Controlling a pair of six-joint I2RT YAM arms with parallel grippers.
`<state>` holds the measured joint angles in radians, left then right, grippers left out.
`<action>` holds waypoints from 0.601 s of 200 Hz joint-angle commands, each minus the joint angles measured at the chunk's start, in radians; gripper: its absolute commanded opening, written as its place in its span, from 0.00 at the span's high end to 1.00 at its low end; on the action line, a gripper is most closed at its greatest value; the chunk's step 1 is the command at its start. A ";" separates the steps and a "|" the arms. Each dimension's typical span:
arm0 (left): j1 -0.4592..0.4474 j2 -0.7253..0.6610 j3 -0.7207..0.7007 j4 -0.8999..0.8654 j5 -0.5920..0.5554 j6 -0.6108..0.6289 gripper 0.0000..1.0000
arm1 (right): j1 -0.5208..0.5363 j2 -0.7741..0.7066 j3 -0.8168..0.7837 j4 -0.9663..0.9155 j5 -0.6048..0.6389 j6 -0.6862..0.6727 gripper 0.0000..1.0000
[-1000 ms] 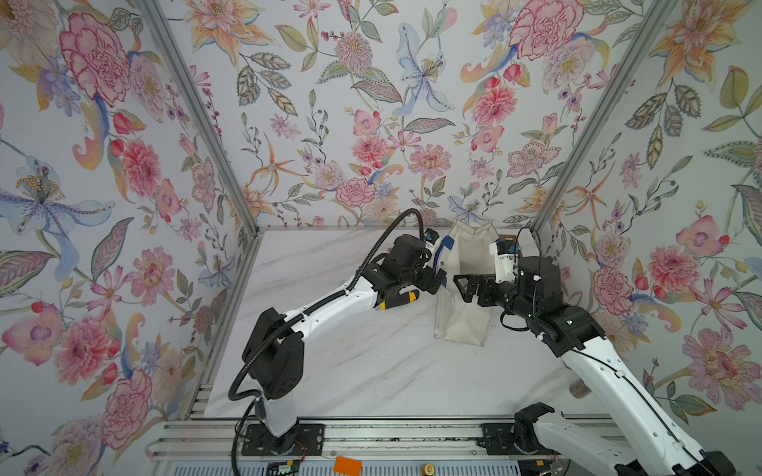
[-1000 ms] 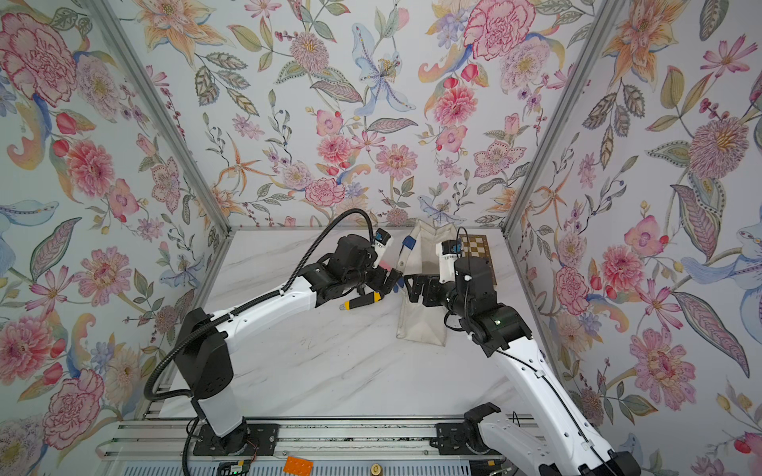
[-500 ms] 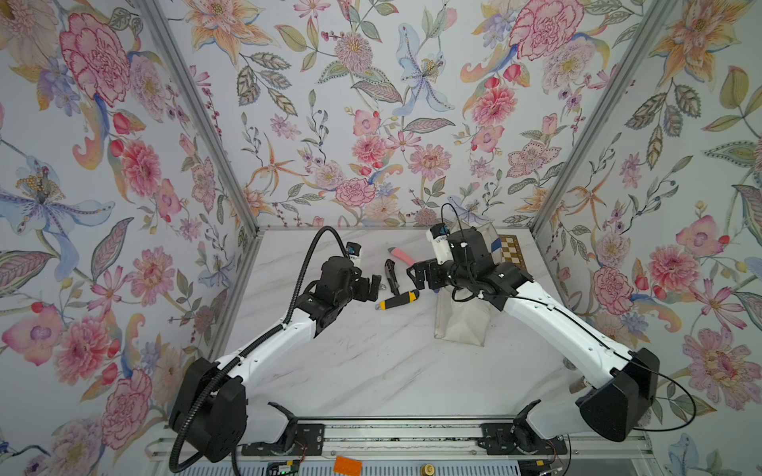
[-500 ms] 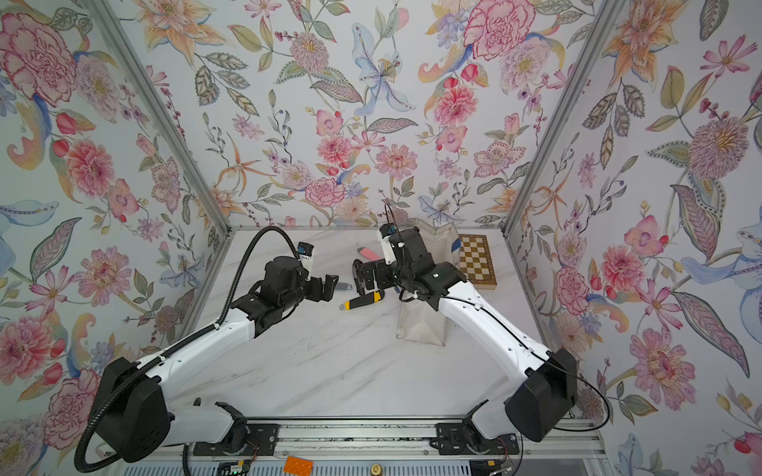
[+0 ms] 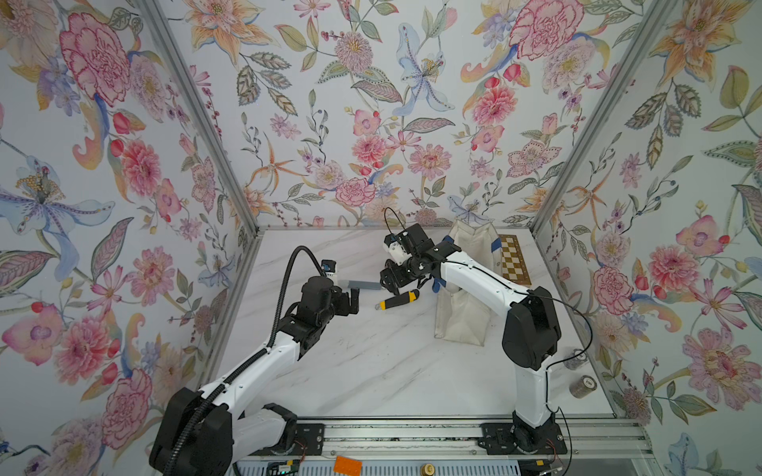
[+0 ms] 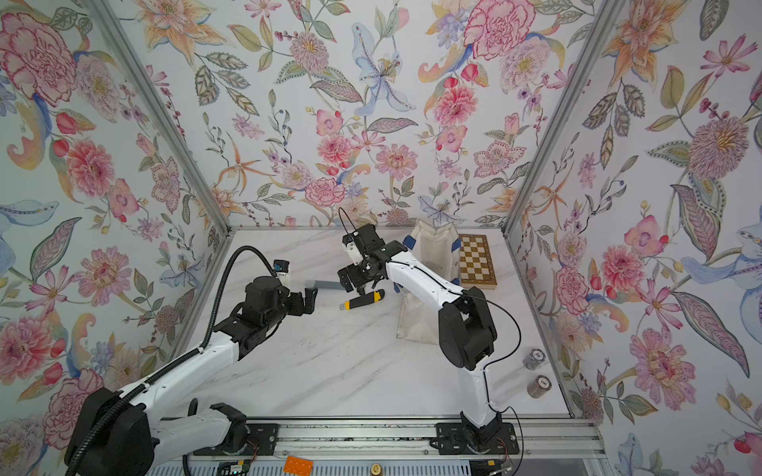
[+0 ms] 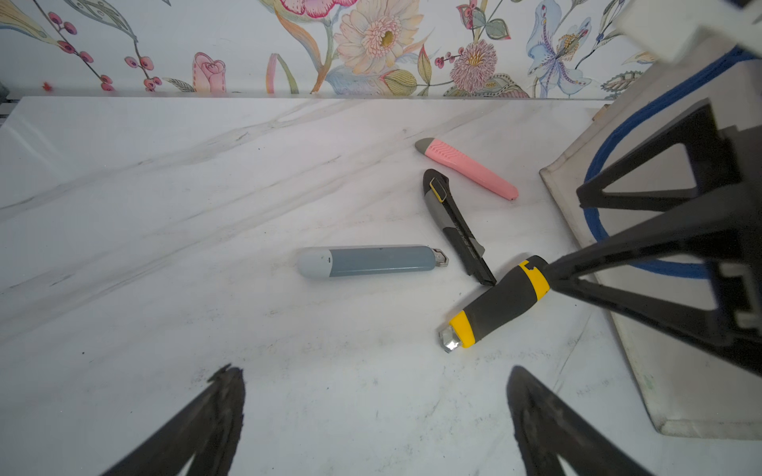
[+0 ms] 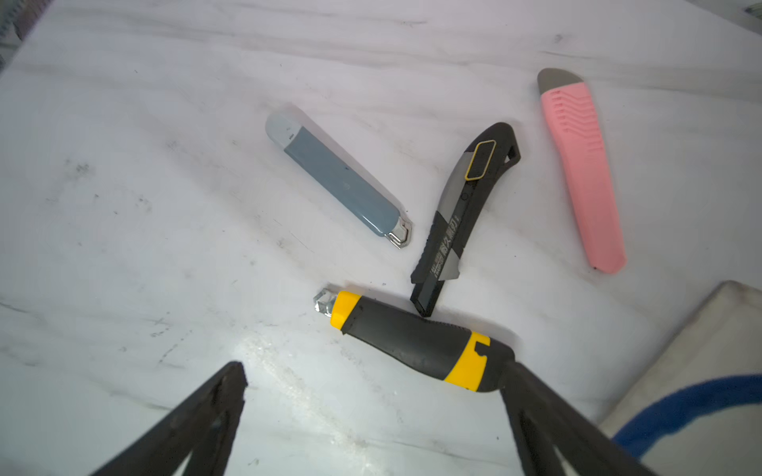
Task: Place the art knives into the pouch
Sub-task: Pick up the utility knife at the center of the board.
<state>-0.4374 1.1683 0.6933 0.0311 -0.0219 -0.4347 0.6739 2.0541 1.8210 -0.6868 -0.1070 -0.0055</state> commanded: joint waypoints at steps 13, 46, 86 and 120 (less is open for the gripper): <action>0.009 -0.057 -0.039 0.024 -0.045 0.000 0.01 | 0.010 0.094 0.080 -0.161 0.029 -0.270 0.01; 0.009 -0.068 -0.038 0.018 -0.036 -0.004 0.01 | -0.017 0.125 0.073 -0.189 0.085 -0.357 0.01; 0.009 -0.062 -0.038 0.025 0.000 -0.005 0.01 | -0.021 0.115 0.004 -0.198 0.016 -0.507 0.04; 0.009 -0.027 -0.028 0.032 0.022 -0.014 0.01 | -0.021 0.144 -0.012 -0.219 -0.015 -0.585 0.13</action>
<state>-0.4374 1.1194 0.6674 0.0406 -0.0292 -0.4351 0.6495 2.1822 1.8240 -0.8635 -0.0940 -0.4969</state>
